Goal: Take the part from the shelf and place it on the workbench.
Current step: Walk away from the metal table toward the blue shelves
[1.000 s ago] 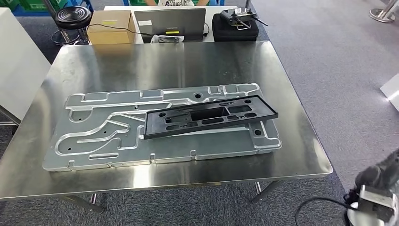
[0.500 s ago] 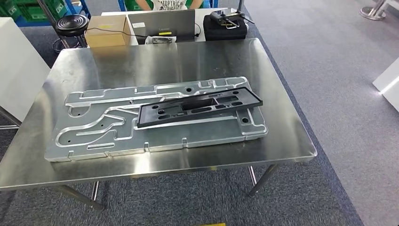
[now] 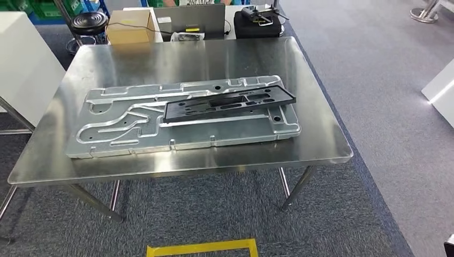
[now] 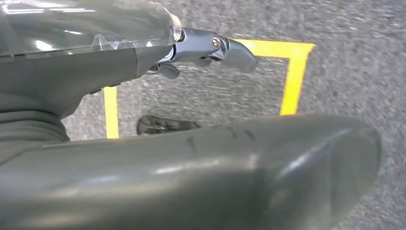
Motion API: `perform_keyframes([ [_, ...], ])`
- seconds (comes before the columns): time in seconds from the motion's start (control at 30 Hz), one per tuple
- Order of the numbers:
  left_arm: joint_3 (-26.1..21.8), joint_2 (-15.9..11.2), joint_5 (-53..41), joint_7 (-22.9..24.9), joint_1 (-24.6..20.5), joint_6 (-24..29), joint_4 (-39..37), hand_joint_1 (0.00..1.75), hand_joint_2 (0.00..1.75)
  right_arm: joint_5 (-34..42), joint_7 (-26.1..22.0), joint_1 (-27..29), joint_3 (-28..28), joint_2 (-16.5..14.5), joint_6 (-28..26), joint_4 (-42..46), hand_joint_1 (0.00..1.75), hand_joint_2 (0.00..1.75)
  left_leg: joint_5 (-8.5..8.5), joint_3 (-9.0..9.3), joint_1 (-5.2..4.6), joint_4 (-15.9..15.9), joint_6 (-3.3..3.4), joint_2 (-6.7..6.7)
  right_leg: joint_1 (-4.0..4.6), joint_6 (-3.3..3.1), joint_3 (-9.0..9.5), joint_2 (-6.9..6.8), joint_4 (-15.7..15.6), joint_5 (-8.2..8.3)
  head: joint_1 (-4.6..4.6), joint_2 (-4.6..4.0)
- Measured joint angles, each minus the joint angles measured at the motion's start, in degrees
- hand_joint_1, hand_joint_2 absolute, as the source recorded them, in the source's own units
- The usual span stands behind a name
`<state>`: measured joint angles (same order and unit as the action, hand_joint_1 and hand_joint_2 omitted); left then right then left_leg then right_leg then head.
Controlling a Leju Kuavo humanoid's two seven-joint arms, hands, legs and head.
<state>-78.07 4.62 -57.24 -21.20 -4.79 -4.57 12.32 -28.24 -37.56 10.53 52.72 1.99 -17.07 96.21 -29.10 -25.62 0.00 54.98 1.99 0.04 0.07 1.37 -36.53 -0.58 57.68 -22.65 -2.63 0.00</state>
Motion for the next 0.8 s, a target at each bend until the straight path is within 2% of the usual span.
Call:
perform_keyframes([
  [0.03, -0.02, 0.1, -0.04, 0.02, 0.08, 0.01, -0.01, 0.0, 0.0, -1.78, 0.01, -0.56, 1.59, -0.07, -0.66, -3.91, 0.0, 0.0, 0.78, -0.76, 0.11, -0.15, 0.32, 0.09, -0.17, 0.46, -0.82, 0.17, 1.91, -2.32, 0.0, 0.0],
  [0.1, -0.02, 0.17, -0.13, -0.05, 0.19, 0.02, 0.0, 0.0, 0.0, -5.65, 0.01, -2.33, 4.39, -0.14, -2.66, -12.95, 0.0, 0.0, 2.16, -2.57, 0.12, -0.1, 0.59, 0.28, -0.55, 1.28, -2.89, 0.39, 8.76, -8.12, 0.01, 0.0],
  [0.13, -0.02, 0.23, -0.17, -0.08, 0.23, 0.03, -0.01, 0.0, 0.0, -7.41, 0.01, -3.36, 5.67, -0.16, -3.69, -17.78, 0.0, 0.0, 2.85, -3.51, 0.12, -0.01, 0.55, 0.34, -0.8, 1.59, -3.57, 0.42, 12.3, -9.75, 0.01, 0.0],
  [0.17, -0.02, 0.28, -0.19, -0.12, 0.25, 0.04, -0.01, 0.0, 0.0, -8.73, 0.01, -4.14, 6.84, -0.2, -4.5, -22.16, 0.0, 0.0, 3.49, -4.45, 0.13, 0.13, 0.46, 0.38, -1.07, 1.82, -3.54, 0.42, 14.61, -9.91, 0.0, 0.0],
  [0.2, -0.02, 0.34, -0.2, -0.14, 0.29, 0.06, 0.0, 0.0, 0.0, -9.59, 0.01, -4.65, 7.83, -0.25, -5.04, -25.76, 0.0, 0.0, 4.06, -5.37, 0.14, 0.36, 0.31, 0.37, -1.34, 1.98, -2.61, 0.42, 15.11, -8.81, 0.01, 0.0],
  [0.23, -0.02, 0.4, -0.2, -0.15, 0.35, 0.1, 0.0, 0.0, 0.0, -10.17, 0.01, -5.1, 8.58, -0.26, -5.42, -28.58, 0.0, 0.0, 4.56, -6.31, 0.17, 0.68, 0.08, 0.36, -1.6, 2.12, -0.48, 0.42, 13.34, -7.12, 0.01, 0.0],
  [0.27, -0.02, 0.43, -0.22, -0.16, 0.36, 0.15, 0.01, 0.0, 0.0, -10.89, 0.02, -5.7, 9.21, -0.23, -5.83, -31.08, 0.0, 0.0, 4.97, -7.12, 0.2, 1.1, -0.23, 0.38, -1.79, 2.2, 2.57, 0.44, 9.83, -5.96, 0.0, 0.0],
  [0.3, -0.02, 0.46, -0.28, -0.16, 0.33, 0.2, 0.01, 0.0, 0.0, -12.16, 0.13, -6.53, 9.82, -0.05, -6.41, -33.85, 0.0, 0.0, 5.3, -7.81, 0.22, 1.56, -0.58, 0.43, -1.74, 2.12, 5.88, 0.51, 5.4, -5.78, 0.0, 0.0],
  [0.33, -0.02, 0.48, -0.38, -0.16, 0.24, 0.24, 0.01, 0.0, 0.0, -14.11, 0.36, -7.4, 10.44, 0.19, -7.21, -37.1, 0.0, 0.0, 5.64, -8.3, 0.23, 1.92, -0.99, 0.51, -1.62, 1.77, 8.55, 0.6, 1.52, -6.24, 0.0, 0.0],
  [0.37, -0.02, 0.5, -0.47, -0.16, 0.09, 0.26, 0.01, 0.0, 0.0, -16.55, 0.84, -8.14, 11.04, 0.48, -8.18, -40.56, 0.0, 0.0, 6.0, -8.57, 0.23, 2.13, -1.37, 0.57, -1.38, 1.29, 10.12, 0.63, -1.02, -6.99, -0.01, 0.0],
  [0.4, -0.01, 0.51, -0.56, -0.14, -0.02, 0.28, 0.01, 0.0, 0.0, -19.19, 1.79, -8.72, 11.59, 0.75, -9.31, -44.39, 0.0, 0.0, 6.43, -8.73, 0.29, 2.16, -1.76, 0.61, -1.08, 0.67, 10.62, 0.63, -2.19, -7.4, -0.01, 0.0],
  [0.47, -0.02, 0.49, -0.63, -0.09, 0.02, 0.3, 0.01, 0.0, 0.0, -23.96, 4.99, -9.54, 12.42, 1.02, -11.66, -52.07, 0.0, 0.0, 6.69, -9.16, 0.47, 2.35, -2.51, 0.55, -0.96, -0.64, 9.86, 0.35, -2.47, -6.58, -0.01, 0.0],
  [0.5, -0.03, 0.47, -0.67, -0.07, 0.16, 0.31, 0.01, 0.0, 0.0, -25.78, 6.98, -9.94, 12.64, 1.05, -12.62, -55.67, 0.0, 0.0, 5.49, -9.69, 0.59, 3.27, -2.82, 0.5, -0.95, -1.29, 9.25, 0.24, -2.55, -5.95, -0.01, 0.0],
  [0.53, -0.04, 0.46, -0.7, -0.07, 0.32, 0.28, 0.01, 0.0, 0.0, -27.29, 8.93, -10.26, 12.78, 1.04, -13.26, -58.99, 0.0, 0.0, 3.22, -10.47, 0.65, 5.23, -3.05, 0.45, -0.96, -1.82, 8.5, 0.14, -2.65, -5.25, -0.01, 0.0],
  [0.6, -0.03, 0.45, -0.78, -0.13, 0.46, 0.19, 0.01, 0.0, 0.0, -29.6, 12.35, -10.61, 12.82, 0.96, -13.7, -64.55, 0.0, 0.0, -2.9, -12.32, 0.71, 12.11, -3.32, 0.41, -0.68, -2.39, 6.78, 0.03, -2.53, -3.93, -0.01, 0.0],
  [0.63, -0.03, 0.46, -0.82, -0.19, 0.48, 0.14, 0.01, 0.0, 0.0, -30.59, 13.86, -10.72, 12.82, 0.88, -13.66, -66.93, 0.0, 0.0, -4.85, -12.87, 0.7, 15.63, -3.39, 0.41, -0.49, -2.47, 5.87, -0.01, -2.41, -3.28, -0.01, 0.0],
  [0.67, -0.02, 0.45, -0.87, -0.24, 0.49, 0.11, 0.01, 0.0, 0.0, -31.58, 15.25, -10.85, 12.82, 0.79, -13.47, -69.02, 0.0, 0.0, -5.4, -12.76, 0.67, 17.99, -3.35, 0.41, -0.3, -2.54, 4.91, -0.06, -2.24, -2.64, -0.01, 0.0],
  [0.7, -0.02, 0.45, -0.96, -0.31, 0.5, 0.1, 0.01, 0.0, 0.0, -32.56, 16.48, -11.01, 12.82, 0.67, -13.11, -70.85, 0.0, 0.0, -4.62, -11.8, 0.62, 18.53, -3.2, 0.41, -0.12, -2.57, 3.95, -0.09, -2.03, -2.05, -0.01, 0.0],
  [0.73, -0.02, 0.44, -1.05, -0.36, 0.5, 0.1, 0.01, 0.0, 0.0, -33.6, 17.61, -11.19, 12.82, 0.52, -12.64, -72.36, 0.0, 0.0, -3.06, -9.82, 0.51, 17.01, -2.9, 0.4, 0.06, -2.57, 3.03, -0.1, -1.79, -1.49, -0.01, 0.0],
  [0.77, -0.02, 0.39, -1.17, -0.42, 0.46, 0.1, 0.02, 0.0, 0.0, -34.79, 18.63, -11.39, 12.79, 0.31, -12.04, -73.72, 0.0, 0.0, -1.68, -6.87, 0.33, 13.69, -2.44, 0.39, 0.17, -2.55, 2.24, -0.1, -1.5, -0.95, -0.02, 0.0],
  [0.8, -0.02, 0.3, -1.32, -0.5, 0.37, 0.09, 0.04, 0.0, 0.0, -36.2, 19.59, -11.56, 12.61, -0.05, -11.31, -74.93, 0.0, 0.0, -1.26, -3.35, 0.03, 9.11, -1.89, 0.41, 0.34, -2.44, 1.62, -0.09, -1.19, -0.48, -0.02, 0.0],
])
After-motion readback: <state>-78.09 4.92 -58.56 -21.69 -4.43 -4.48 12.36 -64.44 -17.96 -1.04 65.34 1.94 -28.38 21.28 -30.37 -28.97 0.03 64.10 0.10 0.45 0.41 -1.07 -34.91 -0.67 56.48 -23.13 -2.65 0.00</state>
